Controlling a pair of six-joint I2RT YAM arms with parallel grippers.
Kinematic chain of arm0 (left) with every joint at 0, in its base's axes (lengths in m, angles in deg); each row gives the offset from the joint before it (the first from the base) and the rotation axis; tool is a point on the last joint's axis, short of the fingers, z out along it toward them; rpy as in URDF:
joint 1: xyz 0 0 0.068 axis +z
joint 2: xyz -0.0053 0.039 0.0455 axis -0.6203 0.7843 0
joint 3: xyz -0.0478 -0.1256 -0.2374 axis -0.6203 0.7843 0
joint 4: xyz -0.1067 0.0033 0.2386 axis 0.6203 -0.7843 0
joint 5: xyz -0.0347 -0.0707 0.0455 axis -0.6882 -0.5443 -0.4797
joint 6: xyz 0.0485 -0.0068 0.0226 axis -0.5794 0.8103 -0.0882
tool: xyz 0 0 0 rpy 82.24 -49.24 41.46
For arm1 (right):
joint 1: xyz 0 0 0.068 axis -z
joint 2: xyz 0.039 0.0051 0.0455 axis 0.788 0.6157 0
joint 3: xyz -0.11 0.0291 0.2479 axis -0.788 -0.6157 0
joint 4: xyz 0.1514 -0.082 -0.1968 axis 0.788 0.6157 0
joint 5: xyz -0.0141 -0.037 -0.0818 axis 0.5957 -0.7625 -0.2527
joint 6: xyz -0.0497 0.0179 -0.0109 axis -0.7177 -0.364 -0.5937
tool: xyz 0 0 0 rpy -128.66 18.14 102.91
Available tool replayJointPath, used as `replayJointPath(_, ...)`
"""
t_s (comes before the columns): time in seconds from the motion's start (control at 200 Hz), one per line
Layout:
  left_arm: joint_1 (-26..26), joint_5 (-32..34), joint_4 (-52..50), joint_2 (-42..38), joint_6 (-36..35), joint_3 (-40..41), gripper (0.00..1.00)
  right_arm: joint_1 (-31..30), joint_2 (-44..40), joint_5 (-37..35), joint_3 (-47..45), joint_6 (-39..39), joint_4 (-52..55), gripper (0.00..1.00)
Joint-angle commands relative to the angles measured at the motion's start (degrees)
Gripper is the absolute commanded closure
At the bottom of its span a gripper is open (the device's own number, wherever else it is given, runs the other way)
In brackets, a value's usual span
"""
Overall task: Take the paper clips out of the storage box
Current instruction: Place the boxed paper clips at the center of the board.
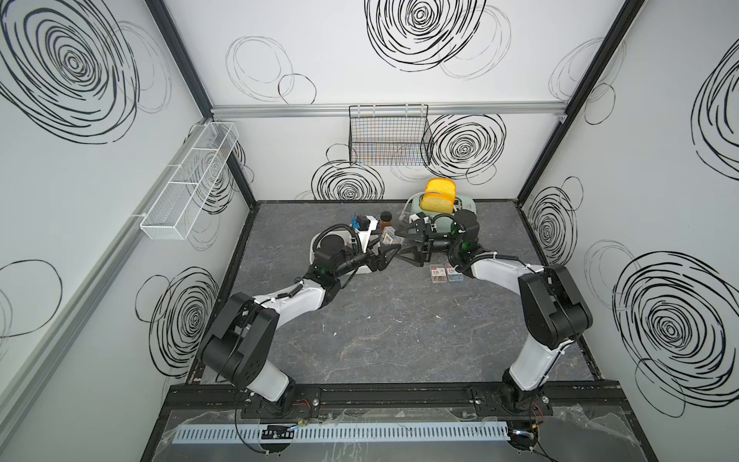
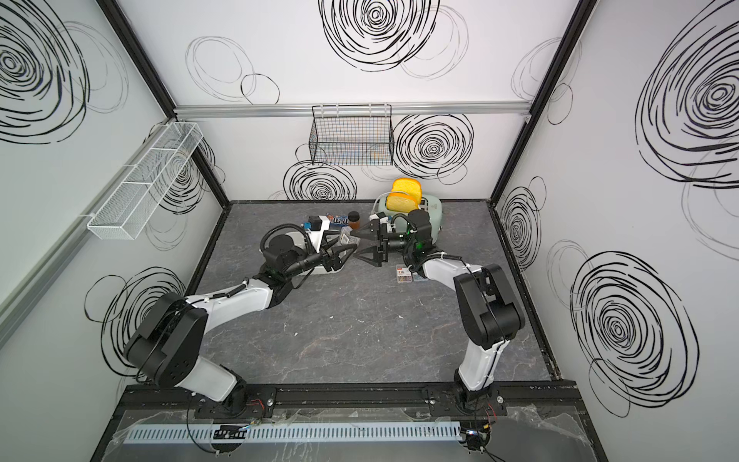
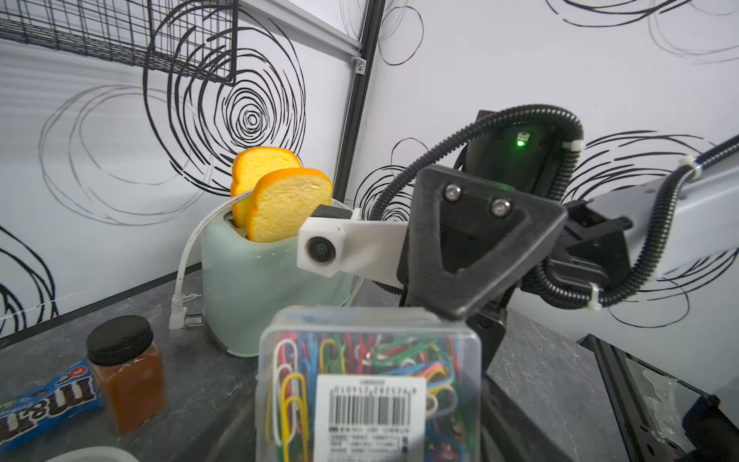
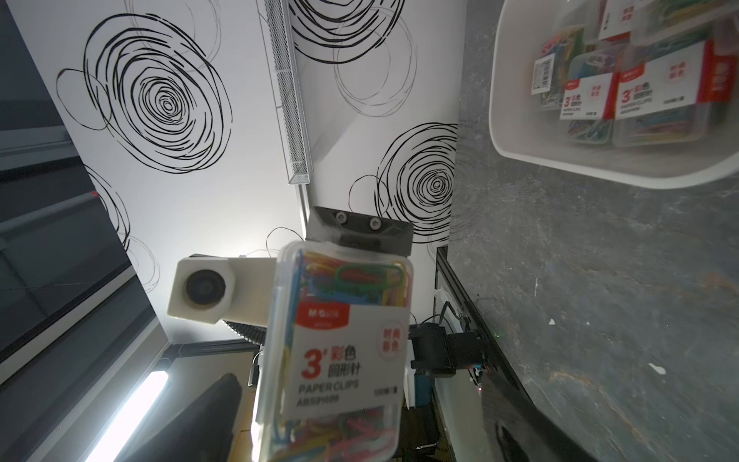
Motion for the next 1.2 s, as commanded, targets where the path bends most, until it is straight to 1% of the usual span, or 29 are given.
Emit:
replayJointPath(0.0,-1.07,-0.84,8.84,0.42,-1.32,-0.05,0.6,-0.61,-1.43,-0.45,-1.1,8.88,-9.28,0.11)
replayJointPath(0.115,-1.6,-0.25,9.42,0.51,-1.44,-0.25,0.61,-0.69,-1.51,-0.72,-1.79,10.89,-11.78,0.23)
replayJointPath(0.19,-1.8,-0.23,9.51,0.51,-1.65,-0.25,0.61,-0.68,-1.6,-0.87,-1.88,11.11,-12.11,0.33)
replayJointPath(0.295,-2.06,0.01,9.65,0.42,-1.7,0.05,0.61,-0.69,-1.6,-0.9,-1.81,11.75,-12.97,0.39)
replayJointPath(0.365,-2.06,0.17,9.64,0.42,-1.63,0.14,0.6,-0.7,-1.6,-1.02,-1.8,12.03,-13.39,0.47)
replayJointPath(0.49,-2.07,0.19,9.17,0.51,-1.48,0.1,0.56,-0.79,-1.6,-1.01,-1.74,12.05,-13.68,0.55)
replayJointPath(0.575,-2.15,0.08,8.65,0.42,-1.51,-0.07,0.46,-0.74,-1.52,-0.91,-1.68,11.72,-13.77,0.61)
replayJointPath(0.625,-2.15,0.0,8.38,0.26,-1.57,0.01,0.38,-0.76,-1.54,-1.02,-1.61,11.54,-13.77,0.62)
replayJointPath(0.685,-2.15,0.17,8.1,-0.08,-1.68,0.31,0.25,-0.7,-1.65,-0.81,-1.1,10.26,-12.83,0.62)
replayJointPath(0.74,-2.15,0.04,7.61,-0.43,-1.79,0.58,0.18,-0.68,-1.94,-0.47,-0.15,7.27,-9.48,0.62)
replayJointPath(0.78,-2.15,-0.01,7.2,-0.74,-1.85,0.71,0.15,-0.57,-2.39,-0.33,1.04,3.59,-5.0,0.63)
replayJointPath(0.875,-2.15,0.5,6.05,-1.8,-2.14,1.4,0.11,-0.39,-3.4,-0.47,4.68,-7.36,8.22,0.63)
replayJointPath(0.925,-2.2,0.78,5.44,-2.41,-2.36,1.74,0.08,-0.21,-3.6,-0.69,6.16,-11.06,13.14,0.63)
replayJointPath(1.0,-2.15,0.7,4.3,-3.07,-2.52,2.03,0.05,0.08,-3.43,-0.8,6.88,-12.74,15.23,0.64)
replayJointPath(1.061,-2.06,0.77,3.58,-3.61,-2.48,2.36,0.0,0.26,-3.35,-0.98,6.71,-12.85,14.85,0.65)
replayJointPath(1.141,-1.98,0.71,3.51,-4.44,-1.9,3.19,0.01,0.64,-3.33,-1.16,7.16,-14.5,16.27,0.65)
replayJointPath(1.196,-1.76,0.75,2.91,-5.21,-1.25,3.6,0.01,0.72,-3.24,-1.42,8.41,-18.15,19.84,0.65)
